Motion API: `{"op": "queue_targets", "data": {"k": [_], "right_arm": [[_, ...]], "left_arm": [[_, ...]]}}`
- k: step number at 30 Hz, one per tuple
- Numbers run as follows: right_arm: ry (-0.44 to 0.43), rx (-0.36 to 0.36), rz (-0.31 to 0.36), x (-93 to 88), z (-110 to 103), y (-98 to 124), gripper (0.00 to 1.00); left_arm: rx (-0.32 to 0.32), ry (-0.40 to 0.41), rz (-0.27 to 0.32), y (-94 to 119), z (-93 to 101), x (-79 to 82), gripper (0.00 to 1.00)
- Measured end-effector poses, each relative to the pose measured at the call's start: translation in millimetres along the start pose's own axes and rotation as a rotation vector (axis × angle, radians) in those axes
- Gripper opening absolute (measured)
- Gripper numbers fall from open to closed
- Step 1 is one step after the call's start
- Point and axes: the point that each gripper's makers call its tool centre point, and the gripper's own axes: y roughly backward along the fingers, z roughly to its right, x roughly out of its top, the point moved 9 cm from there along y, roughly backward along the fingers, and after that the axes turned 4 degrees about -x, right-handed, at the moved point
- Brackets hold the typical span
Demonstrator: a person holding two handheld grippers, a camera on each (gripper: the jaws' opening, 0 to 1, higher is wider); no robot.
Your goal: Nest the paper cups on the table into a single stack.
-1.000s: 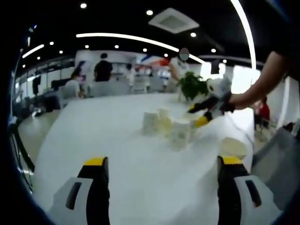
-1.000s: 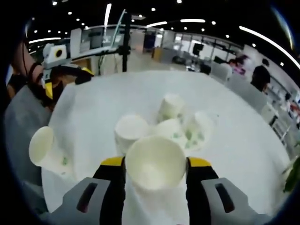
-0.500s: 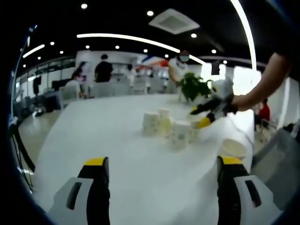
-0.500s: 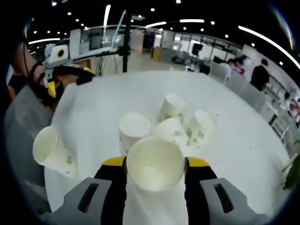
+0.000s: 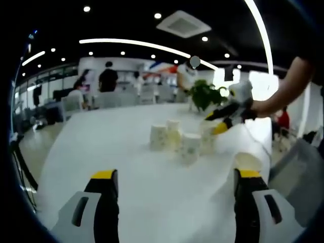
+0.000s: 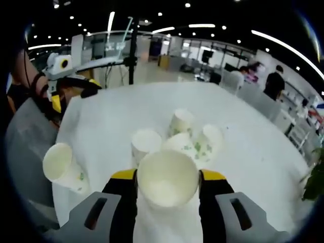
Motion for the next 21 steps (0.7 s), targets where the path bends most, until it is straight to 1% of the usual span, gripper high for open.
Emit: {"op": "queue_targets", "data": {"k": [9,17,21], "right_arm": [[0.021,-0.027,0.047,17.0,-1.1,19.6,0.44],[0.031,-0.054,0.093,30.4,-0.8,43.3,0.44],[0.05,-0.056,0.12,43.2,-6.1,54.2,0.44]], "left_arm": [[-0.009,-0.009,0.007,1.0,4.1,4.5,0.93],[-0.025,-0.025,0.011,1.9,9.7,6.7,0.93],[-0.031,-0.032,0.013,1.8,10.5,7.9,0.92]]}}
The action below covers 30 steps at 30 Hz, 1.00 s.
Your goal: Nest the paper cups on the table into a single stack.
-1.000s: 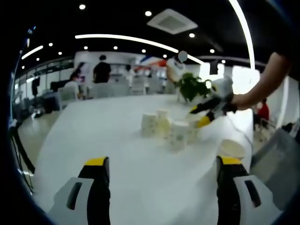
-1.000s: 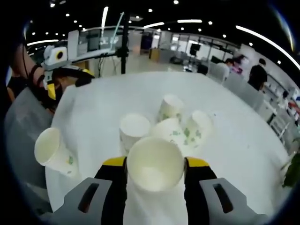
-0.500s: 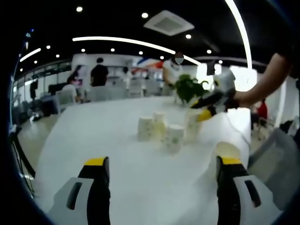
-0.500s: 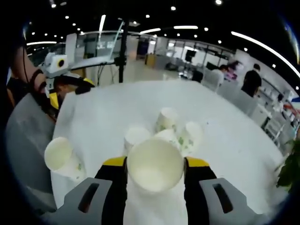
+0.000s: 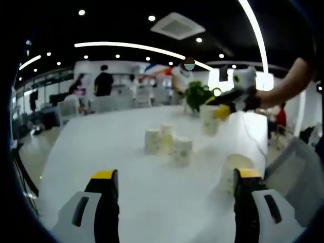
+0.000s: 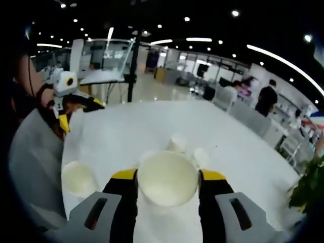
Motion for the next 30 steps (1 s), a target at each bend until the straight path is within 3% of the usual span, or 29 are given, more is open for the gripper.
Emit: {"op": "queue_targets", "data": {"k": [12,15,30], "right_arm": [[0.023,-0.003,0.067,29.6,-11.8,16.0,0.44],[0.046,0.002,0.07,31.9,-16.3,18.8,0.44],[-0.016,-0.003,0.127,44.3,-26.6,44.8,0.43]], "left_arm": [[-0.016,-0.01,0.004,-3.8,1.9,5.6,0.92],[-0.017,-0.013,0.009,-5.7,1.8,6.7,0.92],[-0.024,-0.014,0.009,-8.1,5.5,8.1,0.91]]}}
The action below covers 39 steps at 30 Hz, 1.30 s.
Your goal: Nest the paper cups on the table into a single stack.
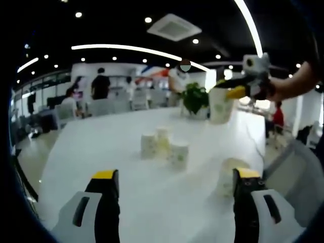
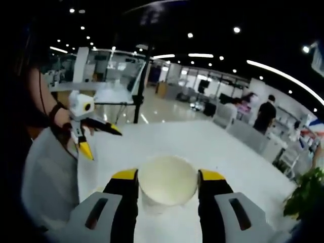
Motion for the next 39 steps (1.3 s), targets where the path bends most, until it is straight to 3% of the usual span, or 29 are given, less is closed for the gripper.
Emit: {"op": "queue_targets", "data": {"k": [22,39], "right_arm": [[-0.033,0.057,0.033,11.1,-36.9,14.1,0.43],[-0.06,0.079,0.031,7.6,-49.4,18.5,0.43]], "left_arm": [[-0.003,0.005,-0.003,0.1,2.2,-3.8,0.91],[-0.009,0.009,-0.002,0.0,4.2,-3.9,0.91]]}}
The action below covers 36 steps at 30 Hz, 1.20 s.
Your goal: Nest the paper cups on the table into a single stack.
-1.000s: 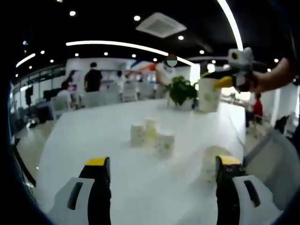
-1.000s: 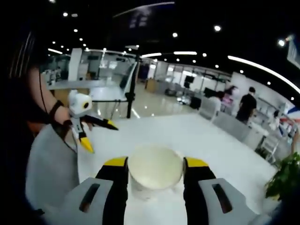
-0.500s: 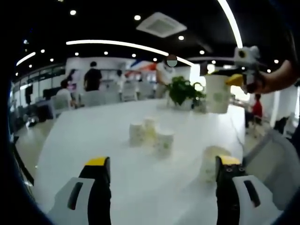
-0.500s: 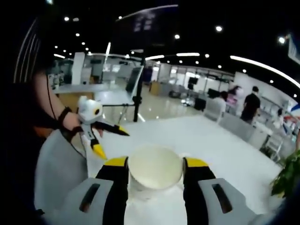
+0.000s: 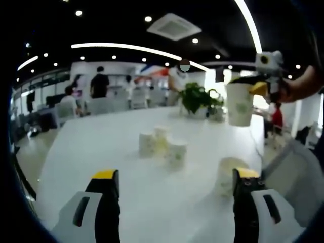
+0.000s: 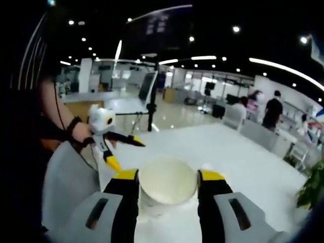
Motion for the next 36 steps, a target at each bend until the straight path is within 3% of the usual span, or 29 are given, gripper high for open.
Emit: {"op": "queue_targets", "data": {"k": [23,36], "right_arm": [[0.042,0.088,-0.019,-3.2,-31.6,-9.2,0.42],[0.002,0.097,0.001,-13.1,-39.2,-24.1,0.42]], "left_arm": [[-0.001,0.015,0.008,-2.5,-3.2,-0.3,0.91],[-0.003,0.019,0.003,-3.7,-3.8,-1.8,0.91]]}}
